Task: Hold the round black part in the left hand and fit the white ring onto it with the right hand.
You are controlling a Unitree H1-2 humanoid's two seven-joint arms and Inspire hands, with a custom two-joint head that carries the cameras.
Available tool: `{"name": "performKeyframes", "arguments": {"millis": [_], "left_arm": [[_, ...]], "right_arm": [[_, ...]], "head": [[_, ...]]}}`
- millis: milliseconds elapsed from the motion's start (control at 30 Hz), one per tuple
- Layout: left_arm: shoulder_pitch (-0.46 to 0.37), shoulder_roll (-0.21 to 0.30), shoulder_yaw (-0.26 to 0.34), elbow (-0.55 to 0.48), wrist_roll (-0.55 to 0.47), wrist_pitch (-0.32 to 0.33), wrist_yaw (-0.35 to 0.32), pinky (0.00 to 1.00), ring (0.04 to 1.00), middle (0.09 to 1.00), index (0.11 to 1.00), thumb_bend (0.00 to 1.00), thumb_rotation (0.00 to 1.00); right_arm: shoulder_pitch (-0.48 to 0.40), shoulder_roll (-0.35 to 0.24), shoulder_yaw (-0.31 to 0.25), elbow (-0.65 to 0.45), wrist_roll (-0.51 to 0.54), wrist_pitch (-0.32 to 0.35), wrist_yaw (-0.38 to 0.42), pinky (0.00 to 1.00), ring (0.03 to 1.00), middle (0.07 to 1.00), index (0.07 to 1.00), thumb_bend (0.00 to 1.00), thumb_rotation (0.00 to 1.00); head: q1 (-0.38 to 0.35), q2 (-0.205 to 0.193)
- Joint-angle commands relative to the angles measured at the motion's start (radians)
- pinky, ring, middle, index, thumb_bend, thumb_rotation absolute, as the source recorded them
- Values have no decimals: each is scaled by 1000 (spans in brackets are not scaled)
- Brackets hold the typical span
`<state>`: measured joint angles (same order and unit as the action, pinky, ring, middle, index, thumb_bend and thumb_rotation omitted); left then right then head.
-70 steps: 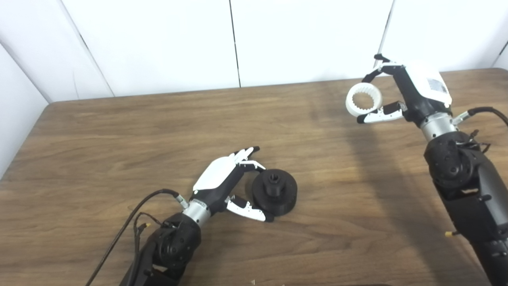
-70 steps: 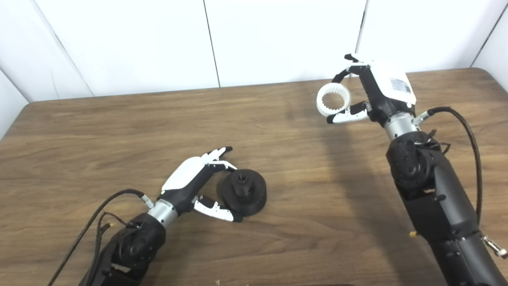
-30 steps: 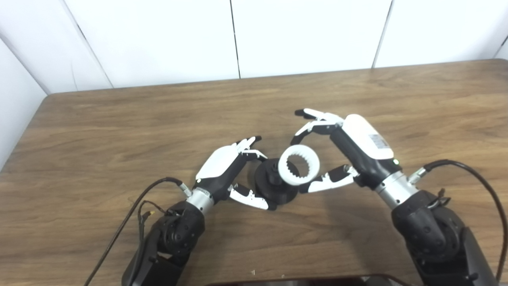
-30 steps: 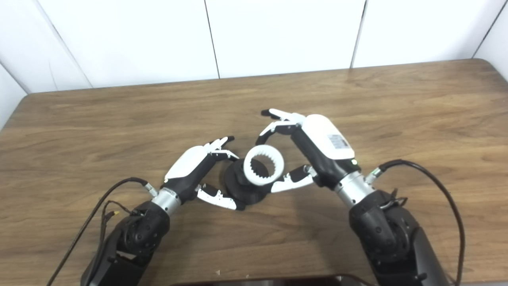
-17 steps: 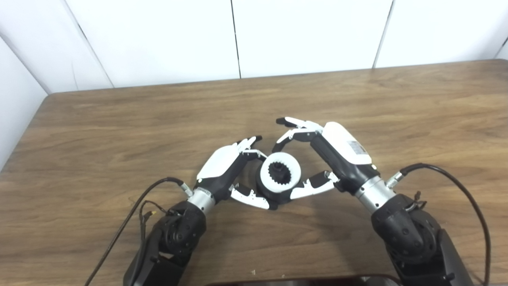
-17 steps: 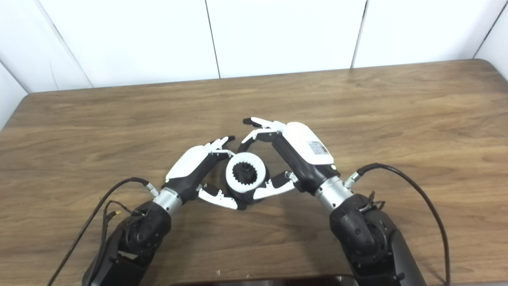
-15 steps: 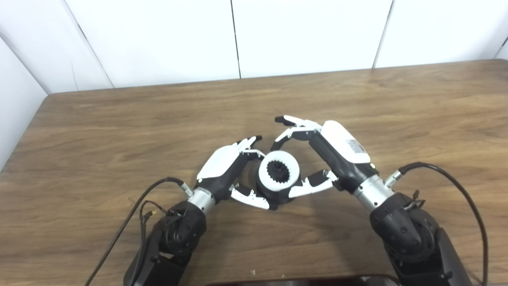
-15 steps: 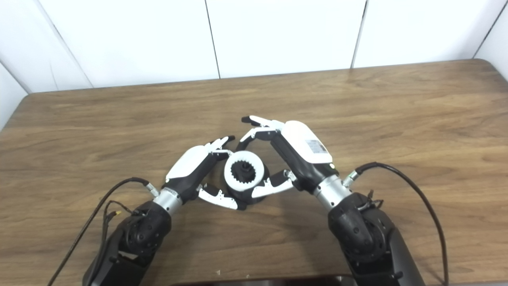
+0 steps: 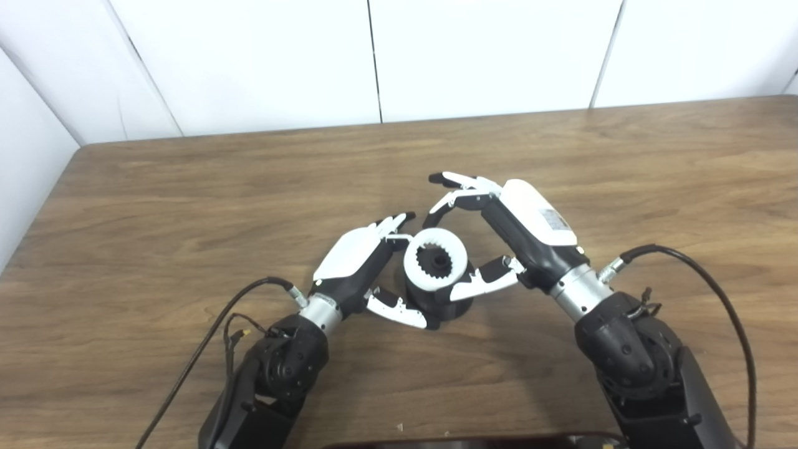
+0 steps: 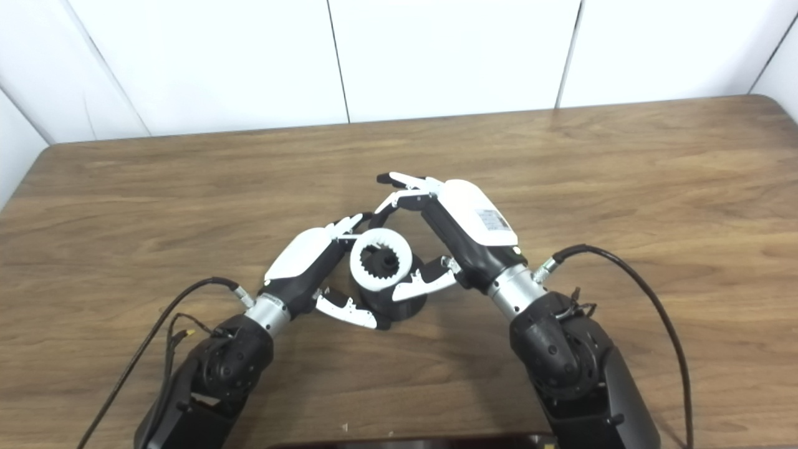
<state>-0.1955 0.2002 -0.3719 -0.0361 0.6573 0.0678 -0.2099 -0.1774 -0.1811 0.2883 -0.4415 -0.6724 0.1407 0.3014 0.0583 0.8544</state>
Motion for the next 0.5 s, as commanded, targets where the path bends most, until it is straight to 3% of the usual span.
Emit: {"name": "performKeyframes", "arguments": {"millis": [0,467], "left_arm": [[-32,-1,3,-23,-3,-5,-1,1000,1000,1000,613,993,375],[-36,9,16,-34,-18,-7,-15,1000,1000,1000,610,994,378]], "right_arm": [[-39,7,-8,-12,0,-23,-20,900,872,883,495,518,154],[-39,-12,-19,3,-5,-18,-12,905,871,882,495,518,155]], "head": [[-3,2],[-14,8]]}}
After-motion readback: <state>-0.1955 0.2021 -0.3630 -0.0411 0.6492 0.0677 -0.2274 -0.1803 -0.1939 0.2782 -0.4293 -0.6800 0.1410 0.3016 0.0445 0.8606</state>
